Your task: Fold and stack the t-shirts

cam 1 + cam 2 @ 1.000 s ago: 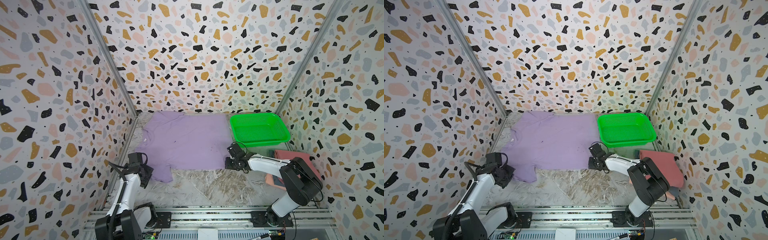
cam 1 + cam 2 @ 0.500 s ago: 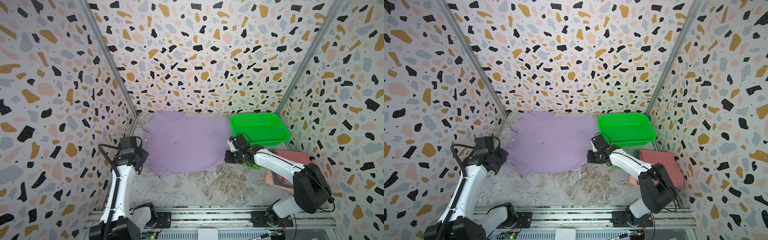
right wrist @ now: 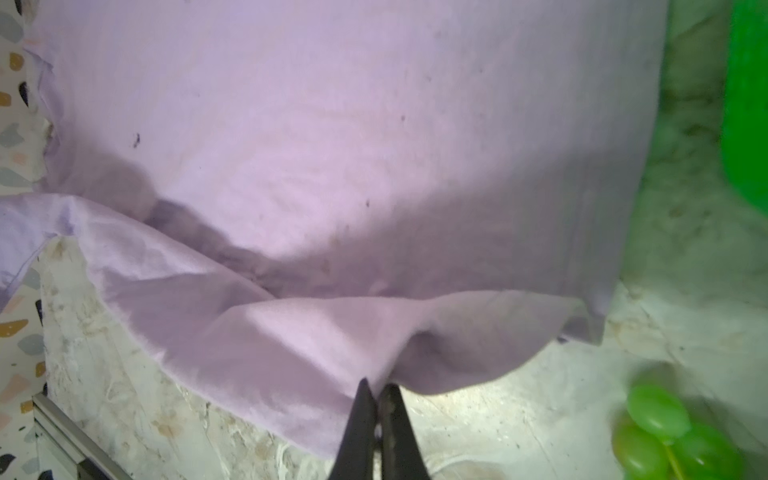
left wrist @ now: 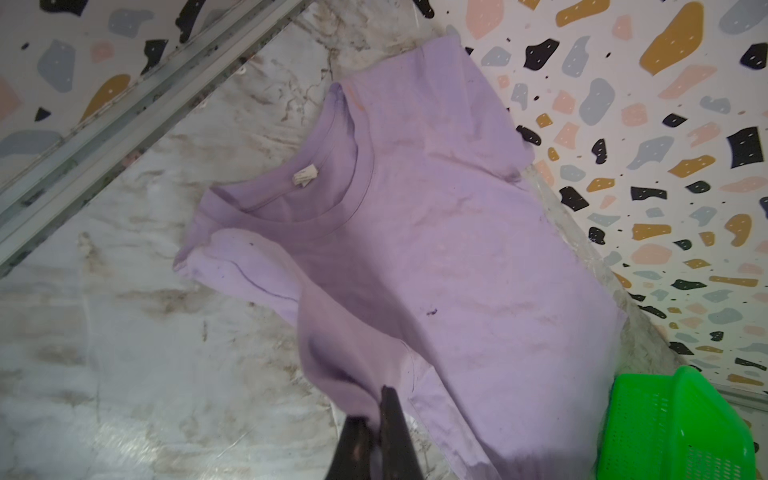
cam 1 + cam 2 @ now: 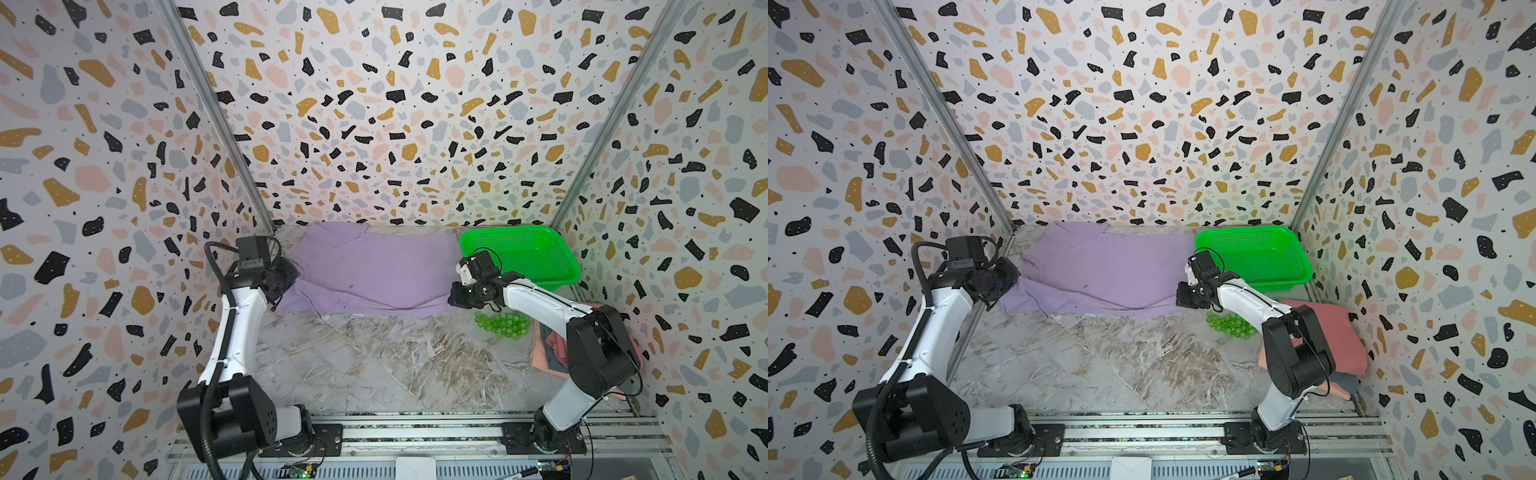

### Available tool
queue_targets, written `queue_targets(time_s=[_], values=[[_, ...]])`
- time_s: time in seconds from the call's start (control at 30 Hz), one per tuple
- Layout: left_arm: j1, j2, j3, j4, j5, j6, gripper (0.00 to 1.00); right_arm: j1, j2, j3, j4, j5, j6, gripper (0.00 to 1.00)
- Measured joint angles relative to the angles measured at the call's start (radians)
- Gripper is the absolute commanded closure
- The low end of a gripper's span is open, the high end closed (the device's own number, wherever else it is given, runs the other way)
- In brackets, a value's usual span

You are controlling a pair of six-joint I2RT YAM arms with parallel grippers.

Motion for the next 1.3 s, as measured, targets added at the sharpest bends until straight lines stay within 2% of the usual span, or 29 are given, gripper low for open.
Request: queue_targets(time_s=[0.13, 0.17, 0.2, 0.23, 0.27, 0.3, 0.33, 0.37, 0.53, 0.77, 0.9, 1.03, 1.17, 1.3], values=[[-0.002, -0.179, -0.150, -0.079, -0.026, -0.032, 1.00, 0.001, -0.061, -0.116, -0.086, -0.013, -0.048, 0.96], [-0.002, -0.222, -0.186, -0.100, -0.031, -0.043, 1.00, 0.002, -0.072, -0.142, -0.113, -0.014, -0.058, 0.90], [-0.002, -0.261, -0.212, -0.129, -0.040, -0.057, 0.99, 0.003, -0.079, -0.162, -0.140, -0.013, -0.066, 0.78], [-0.002, -0.283, -0.223, -0.154, -0.049, -0.066, 0.95, 0.003, -0.082, -0.172, -0.164, -0.010, -0.071, 0.62], [-0.003, -0.299, -0.220, -0.183, -0.061, -0.074, 0.79, 0.003, -0.082, -0.175, -0.188, -0.006, -0.077, 0.52], [-0.004, -0.309, -0.212, -0.200, -0.071, -0.082, 0.65, 0.003, -0.082, -0.174, -0.202, -0.002, -0.082, 0.49], [-0.005, -0.313, -0.195, -0.212, -0.085, -0.088, 0.56, 0.003, -0.082, -0.169, -0.213, 0.006, -0.087, 0.47], [-0.005, -0.312, -0.163, -0.226, -0.095, -0.096, 0.52, 0.003, -0.082, -0.157, -0.227, 0.014, -0.090, 0.45], [-0.005, -0.276, -0.038, -0.179, -0.096, -0.115, 0.45, 0.003, -0.082, -0.037, -0.241, 0.032, -0.088, 0.44], [-0.013, -0.188, -0.117, 0.033, 0.006, -0.147, 0.42, 0.013, -0.069, 0.030, -0.077, 0.006, -0.058, 0.44], [-0.044, -0.004, -0.119, 0.186, 0.071, -0.136, 0.40, 0.021, 0.073, 0.167, 0.022, -0.015, -0.053, 0.44], [-0.096, 0.243, -0.051, 0.300, 0.126, -0.097, 0.40, 0.023, 0.245, 0.305, 0.123, -0.018, -0.054, 0.44], [-0.121, 0.458, 0.023, 0.402, 0.153, -0.067, 0.40, 0.023, 0.385, 0.390, 0.172, -0.022, -0.058, 0.45], [-0.122, 0.608, 0.066, 0.441, 0.151, -0.052, 0.41, 0.024, 0.493, 0.435, 0.195, -0.032, -0.058, 0.46]])
